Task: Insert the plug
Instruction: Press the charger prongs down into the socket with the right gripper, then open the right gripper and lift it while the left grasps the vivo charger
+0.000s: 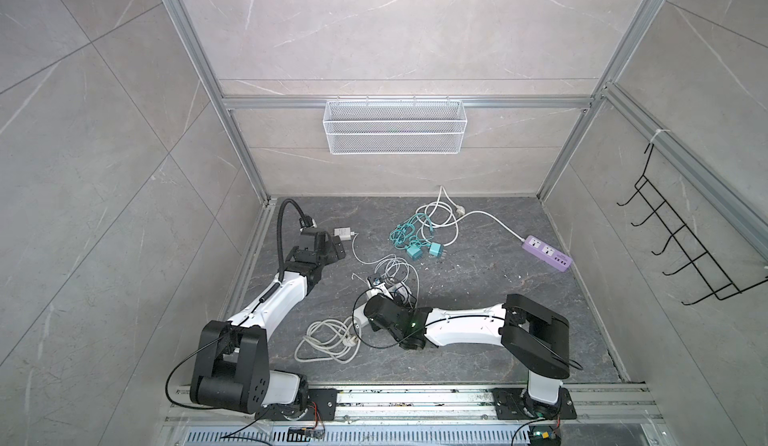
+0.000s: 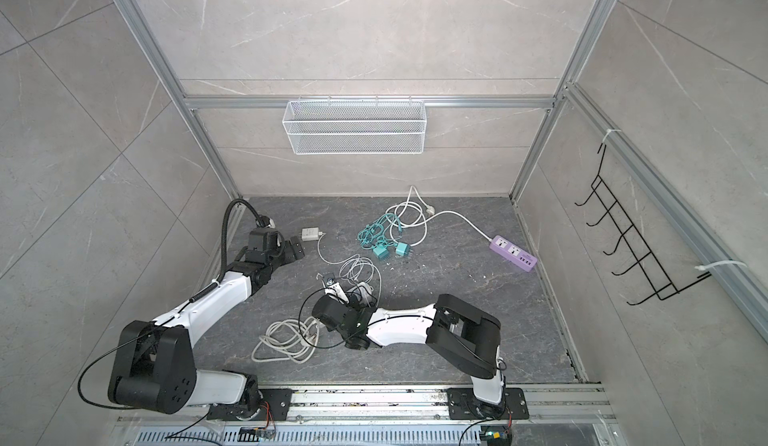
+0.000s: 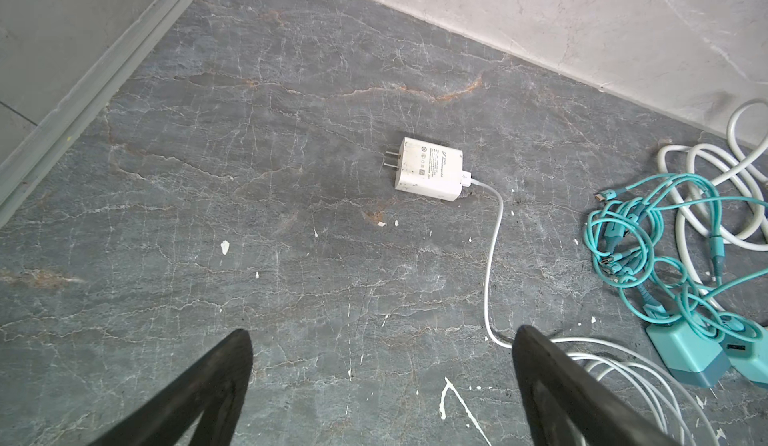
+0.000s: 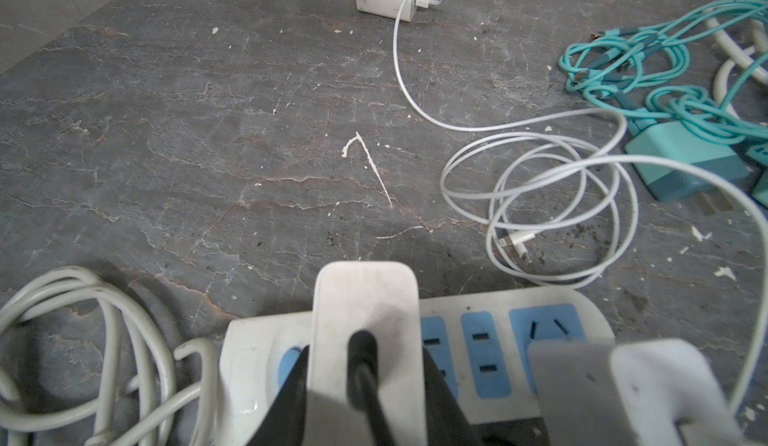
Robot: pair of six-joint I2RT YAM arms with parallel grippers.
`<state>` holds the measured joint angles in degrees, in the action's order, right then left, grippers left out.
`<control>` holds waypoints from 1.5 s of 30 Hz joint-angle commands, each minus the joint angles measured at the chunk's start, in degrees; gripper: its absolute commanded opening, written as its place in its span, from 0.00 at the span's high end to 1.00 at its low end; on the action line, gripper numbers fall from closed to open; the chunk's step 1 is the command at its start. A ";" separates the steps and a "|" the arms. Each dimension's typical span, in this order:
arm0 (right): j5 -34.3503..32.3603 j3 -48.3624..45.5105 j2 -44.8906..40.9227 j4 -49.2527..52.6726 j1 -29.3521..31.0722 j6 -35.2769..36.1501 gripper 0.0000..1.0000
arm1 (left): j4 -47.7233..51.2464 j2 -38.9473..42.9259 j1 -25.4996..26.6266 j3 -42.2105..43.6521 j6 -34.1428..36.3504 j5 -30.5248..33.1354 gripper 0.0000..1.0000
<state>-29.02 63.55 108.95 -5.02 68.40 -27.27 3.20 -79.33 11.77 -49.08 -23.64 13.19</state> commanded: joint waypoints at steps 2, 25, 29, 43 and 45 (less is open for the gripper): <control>11.69 -3.10 7.63 11.15 2.09 -3.65 0.91 | -1.18 -0.30 -0.66 -2.51 -0.71 -0.45 0.00; 6.45 5.14 0.61 20.05 2.33 -0.21 0.51 | -4.00 -19.62 -2.26 -13.49 -0.62 -4.76 0.00; 6.52 5.81 -0.20 19.89 2.13 0.05 0.45 | -2.69 -23.06 -2.54 -17.45 -0.04 -5.89 0.00; 6.77 4.17 -12.48 25.49 -1.31 -0.05 0.44 | 16.63 -43.19 -3.32 -43.55 3.66 -10.45 0.00; 7.30 3.59 -14.36 25.23 -2.22 0.61 0.44 | 18.31 -45.46 -3.33 -45.97 3.87 -10.95 0.00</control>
<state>-22.46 67.83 97.54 18.00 67.29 -27.24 15.62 -122.41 8.88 -91.50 -21.45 4.03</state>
